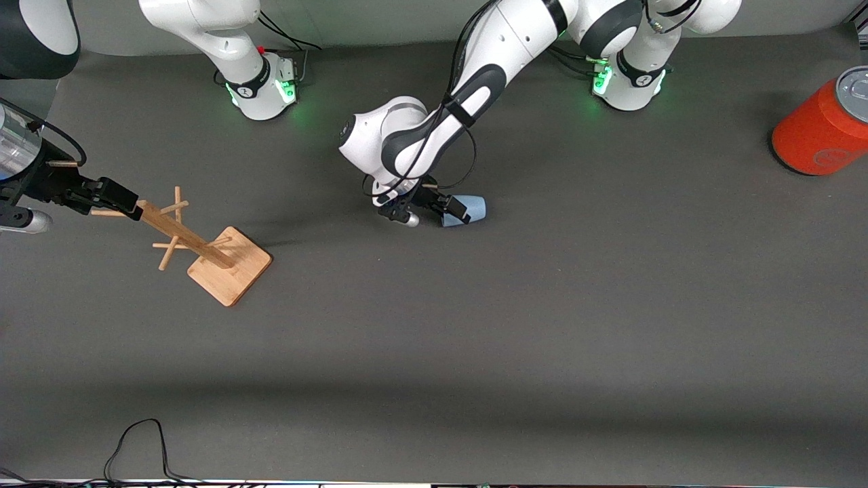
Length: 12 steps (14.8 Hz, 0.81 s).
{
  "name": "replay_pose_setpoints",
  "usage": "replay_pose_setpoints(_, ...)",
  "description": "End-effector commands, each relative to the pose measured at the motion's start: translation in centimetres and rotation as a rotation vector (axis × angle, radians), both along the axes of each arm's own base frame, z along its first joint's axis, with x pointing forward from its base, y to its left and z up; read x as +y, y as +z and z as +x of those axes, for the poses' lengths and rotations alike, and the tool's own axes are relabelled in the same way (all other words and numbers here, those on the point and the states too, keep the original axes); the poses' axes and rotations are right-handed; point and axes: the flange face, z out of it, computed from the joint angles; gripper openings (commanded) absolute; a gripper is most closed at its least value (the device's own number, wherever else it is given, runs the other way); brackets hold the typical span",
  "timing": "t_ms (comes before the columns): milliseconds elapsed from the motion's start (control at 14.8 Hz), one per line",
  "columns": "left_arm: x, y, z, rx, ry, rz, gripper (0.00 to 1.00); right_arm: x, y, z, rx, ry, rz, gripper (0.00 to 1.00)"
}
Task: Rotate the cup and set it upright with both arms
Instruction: 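Grasp the rim of the lying blue cup with the left gripper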
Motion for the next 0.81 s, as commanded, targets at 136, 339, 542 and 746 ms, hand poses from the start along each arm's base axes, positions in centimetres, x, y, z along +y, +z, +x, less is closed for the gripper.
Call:
replay_pose_setpoints(136,0.0,0.6,0.2,0.034,-0.073,0.061,0.00,0.3,0.6,-1.3,0.017,0.020,0.030,1.00)
replay_pose_setpoints(339,0.1,1.1,0.6,0.063,-0.129,0.079,0.00,0.4,0.9,-1.5,0.014,0.023,0.030,1.00)
replay_pose_setpoints(542,0.6,2.4,2.1,0.067,-0.147,0.084,0.00,0.5,0.9,-1.5,0.014,0.028,0.028,1.00)
replay_pose_setpoints(746,1.6,7.1,5.9,0.020,-0.080,0.041,0.00,0.5,0.9,-1.5,0.013,0.030,0.027,1.00)
